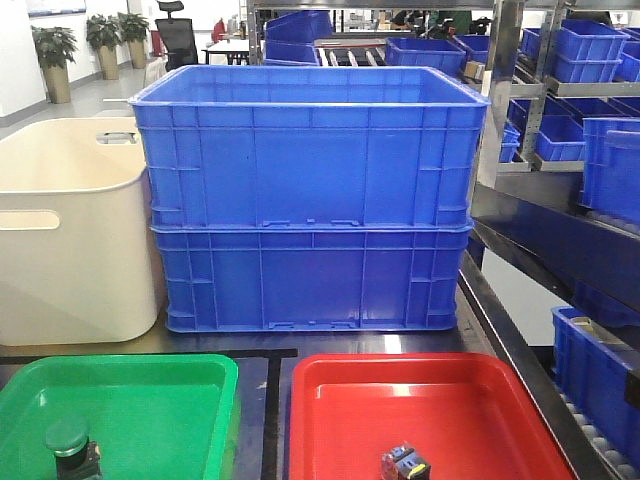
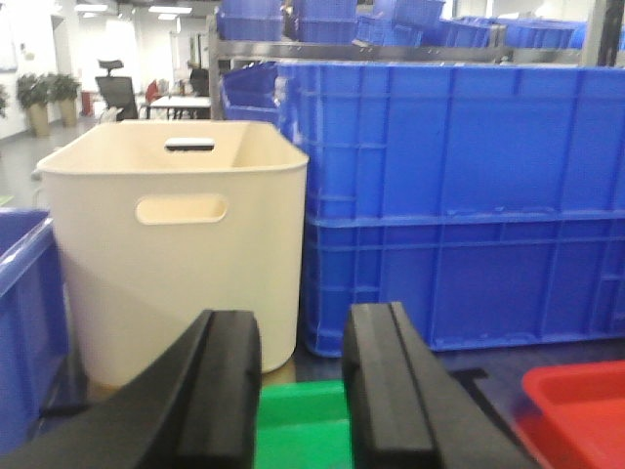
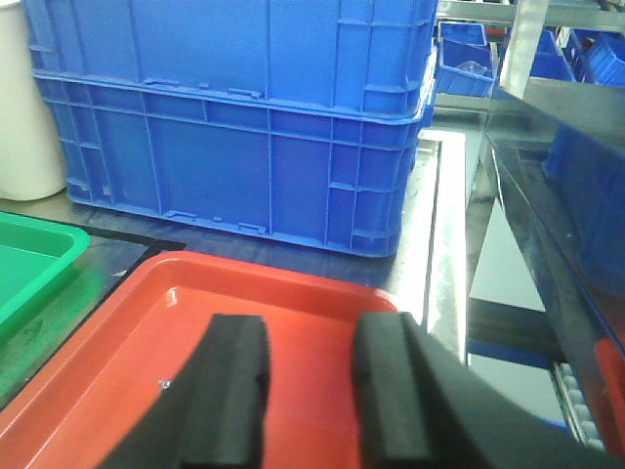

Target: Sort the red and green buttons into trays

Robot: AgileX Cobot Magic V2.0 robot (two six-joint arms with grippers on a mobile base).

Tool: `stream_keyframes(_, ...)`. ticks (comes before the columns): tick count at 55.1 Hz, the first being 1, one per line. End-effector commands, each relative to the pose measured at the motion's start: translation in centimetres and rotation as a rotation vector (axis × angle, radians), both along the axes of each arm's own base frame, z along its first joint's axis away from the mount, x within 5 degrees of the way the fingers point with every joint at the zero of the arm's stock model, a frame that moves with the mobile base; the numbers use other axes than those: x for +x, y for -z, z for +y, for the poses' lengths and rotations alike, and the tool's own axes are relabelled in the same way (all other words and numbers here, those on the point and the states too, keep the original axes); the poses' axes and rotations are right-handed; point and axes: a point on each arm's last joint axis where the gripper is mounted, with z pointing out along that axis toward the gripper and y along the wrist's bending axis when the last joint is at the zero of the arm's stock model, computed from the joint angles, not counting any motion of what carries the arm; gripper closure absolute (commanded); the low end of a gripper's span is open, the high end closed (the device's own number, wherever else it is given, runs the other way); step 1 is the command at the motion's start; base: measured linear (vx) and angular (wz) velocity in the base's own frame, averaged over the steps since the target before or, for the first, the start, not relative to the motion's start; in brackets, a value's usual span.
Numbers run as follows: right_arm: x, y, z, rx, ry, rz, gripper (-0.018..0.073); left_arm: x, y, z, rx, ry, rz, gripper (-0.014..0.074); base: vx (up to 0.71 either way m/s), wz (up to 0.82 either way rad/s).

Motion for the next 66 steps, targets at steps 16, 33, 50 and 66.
stream_keyframes(16,-0.1,-1.0,-0.2,-0.015,0.009,-0.028,0.0410,-0.6,-0.9,0.2,-0.010,-0.005,-0.009,0.0414,0.00,0.00)
stream_keyframes(33,-0.1,-1.0,-0.2,-0.015,0.009,-0.028,0.0407,-0.6,-0.9,0.2,-0.010,-0.005,-0.010,0.0414,0.00,0.00)
stream_keyframes(50,-0.1,-1.0,-0.2,-0.015,0.009,-0.028,0.0407,-1.2,2.9,0.2,-0.017,0.009,0.038,0.0460,0.00,0.00)
stream_keyframes(66,-0.1,-1.0,-0.2,-0.015,0.009,-0.028,0.0405,-2.9,10.6,-0.2,-0.055,0.083,0.020,0.0604,0.00,0.00)
